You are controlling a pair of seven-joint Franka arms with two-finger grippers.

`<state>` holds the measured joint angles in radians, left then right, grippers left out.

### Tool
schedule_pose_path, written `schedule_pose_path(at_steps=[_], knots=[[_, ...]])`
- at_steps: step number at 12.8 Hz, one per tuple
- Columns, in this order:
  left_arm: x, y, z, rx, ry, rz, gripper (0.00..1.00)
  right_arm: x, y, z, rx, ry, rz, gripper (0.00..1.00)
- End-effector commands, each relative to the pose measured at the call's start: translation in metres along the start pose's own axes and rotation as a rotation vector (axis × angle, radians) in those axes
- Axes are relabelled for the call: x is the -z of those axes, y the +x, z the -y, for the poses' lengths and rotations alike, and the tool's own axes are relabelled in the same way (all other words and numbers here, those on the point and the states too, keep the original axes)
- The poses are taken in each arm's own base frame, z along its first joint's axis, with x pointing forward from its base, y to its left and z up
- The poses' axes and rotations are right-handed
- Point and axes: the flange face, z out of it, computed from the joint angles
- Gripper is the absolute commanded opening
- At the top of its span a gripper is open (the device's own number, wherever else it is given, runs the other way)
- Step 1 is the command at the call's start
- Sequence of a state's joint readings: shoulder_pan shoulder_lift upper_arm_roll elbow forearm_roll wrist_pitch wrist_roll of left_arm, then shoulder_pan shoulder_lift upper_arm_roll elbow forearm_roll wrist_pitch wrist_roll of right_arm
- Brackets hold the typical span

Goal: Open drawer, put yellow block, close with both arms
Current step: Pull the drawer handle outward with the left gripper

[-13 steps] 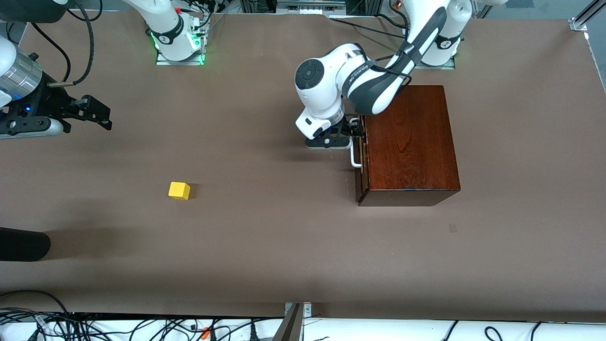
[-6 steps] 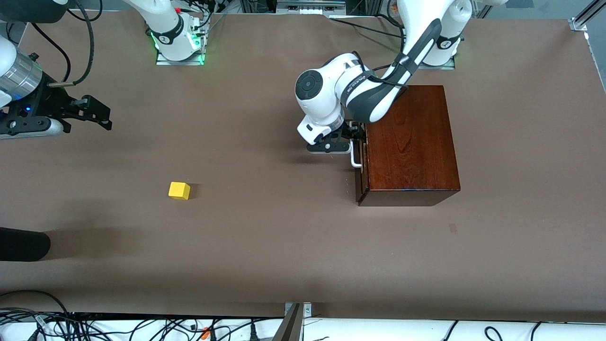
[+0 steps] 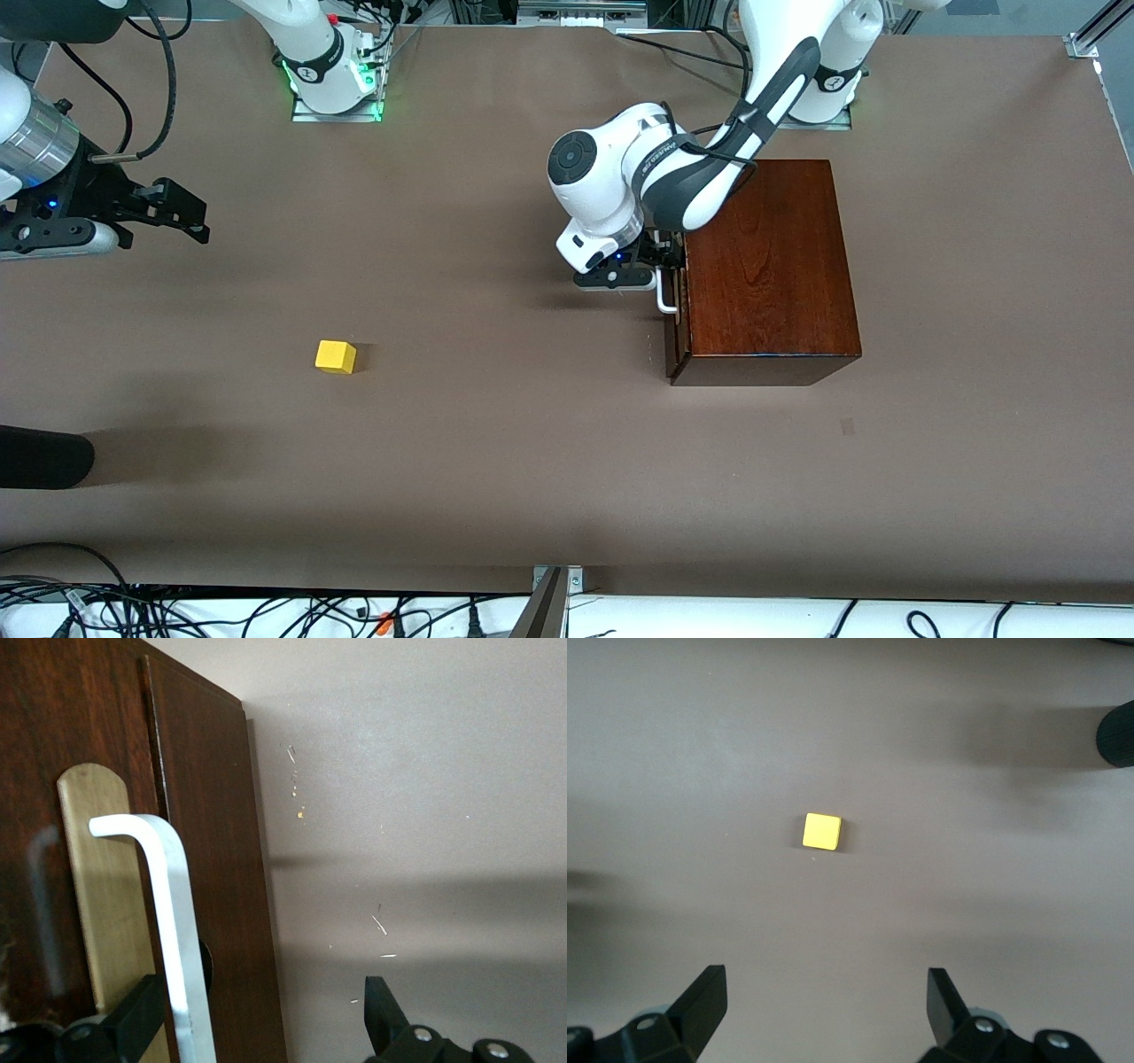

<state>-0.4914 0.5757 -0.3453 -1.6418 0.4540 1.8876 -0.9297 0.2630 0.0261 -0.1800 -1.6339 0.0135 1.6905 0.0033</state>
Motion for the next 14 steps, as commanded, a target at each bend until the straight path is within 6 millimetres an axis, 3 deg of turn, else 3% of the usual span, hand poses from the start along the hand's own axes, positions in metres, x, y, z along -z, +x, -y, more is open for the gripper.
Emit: schedule_pose_path(at_steps=[1,11,14], knots=[[-0.001,0.000,-0.011,0.042,0.006,-0.013,1.00,0.005,0.003,-0.001,0.009,-0.008,-0.008,1.00],[0.008,-0.004,-0.037,0.113,-0.159,-0.009,1.00,0.006,0.003,-0.001,0.009,-0.007,-0.009,1.00],[0.011,-0.004,-0.054,0.125,-0.222,-0.007,1.00,0.006,0.003,-0.001,0.009,-0.007,-0.009,1.00]])
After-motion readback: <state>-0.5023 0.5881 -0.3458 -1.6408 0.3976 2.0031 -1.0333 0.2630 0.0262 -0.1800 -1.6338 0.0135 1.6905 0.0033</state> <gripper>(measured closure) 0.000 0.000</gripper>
